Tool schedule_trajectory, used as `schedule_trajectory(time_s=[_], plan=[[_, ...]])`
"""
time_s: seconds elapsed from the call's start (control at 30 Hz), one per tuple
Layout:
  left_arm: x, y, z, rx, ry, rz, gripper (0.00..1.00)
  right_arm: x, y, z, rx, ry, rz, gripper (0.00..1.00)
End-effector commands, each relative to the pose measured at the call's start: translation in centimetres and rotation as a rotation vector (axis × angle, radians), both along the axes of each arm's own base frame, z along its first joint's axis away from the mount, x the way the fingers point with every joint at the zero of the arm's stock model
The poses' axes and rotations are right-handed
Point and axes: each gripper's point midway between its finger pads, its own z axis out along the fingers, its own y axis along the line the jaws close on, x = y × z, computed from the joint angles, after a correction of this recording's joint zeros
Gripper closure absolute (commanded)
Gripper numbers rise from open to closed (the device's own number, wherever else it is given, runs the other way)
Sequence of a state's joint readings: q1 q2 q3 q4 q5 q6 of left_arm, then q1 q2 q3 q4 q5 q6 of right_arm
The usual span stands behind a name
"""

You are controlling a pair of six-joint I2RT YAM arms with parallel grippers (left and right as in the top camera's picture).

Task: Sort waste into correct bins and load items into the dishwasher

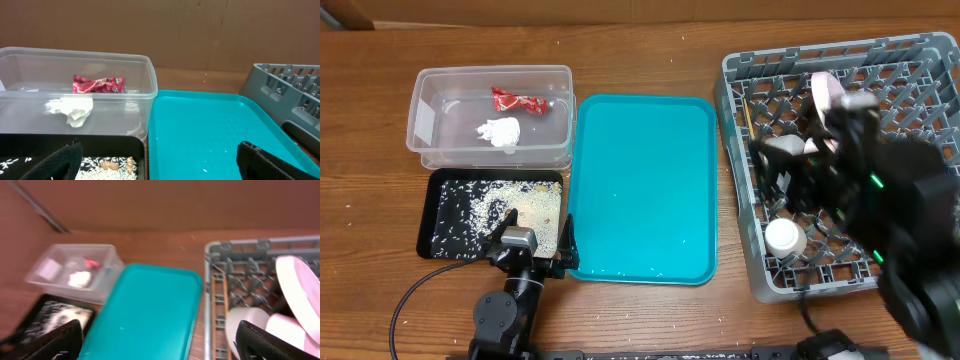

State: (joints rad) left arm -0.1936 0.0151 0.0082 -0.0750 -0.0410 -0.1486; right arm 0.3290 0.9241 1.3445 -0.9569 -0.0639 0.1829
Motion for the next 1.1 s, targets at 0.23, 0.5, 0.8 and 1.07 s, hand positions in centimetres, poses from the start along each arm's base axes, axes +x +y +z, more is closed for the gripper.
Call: schedule_trajectory(time_s=[0.23, 0.5, 0.8, 1.07], plan=[[0.0, 0.4, 0.1, 0.017, -0.011, 0.020, 0.00, -4.5, -2.0, -0.7, -0.035, 0.041, -0.024, 0.00], [0.0, 0.4, 0.1, 0.017, -0.011, 0.020, 0.00, -4.4, -4.1, -0.9, -0.146, 0.010, -0.090, 0.00], [0.0, 0.4, 0.1, 0.017, -0.011, 0.020, 0.00, -4.9, -6.0, 2.5, -0.067, -0.303, -0.175, 0.00], [0.0, 0.4, 0.1, 0.017, -0.011, 0.020, 0.00, -7.9, -7.6, -3.7, -0.052, -0.340, -0.220, 0.00]])
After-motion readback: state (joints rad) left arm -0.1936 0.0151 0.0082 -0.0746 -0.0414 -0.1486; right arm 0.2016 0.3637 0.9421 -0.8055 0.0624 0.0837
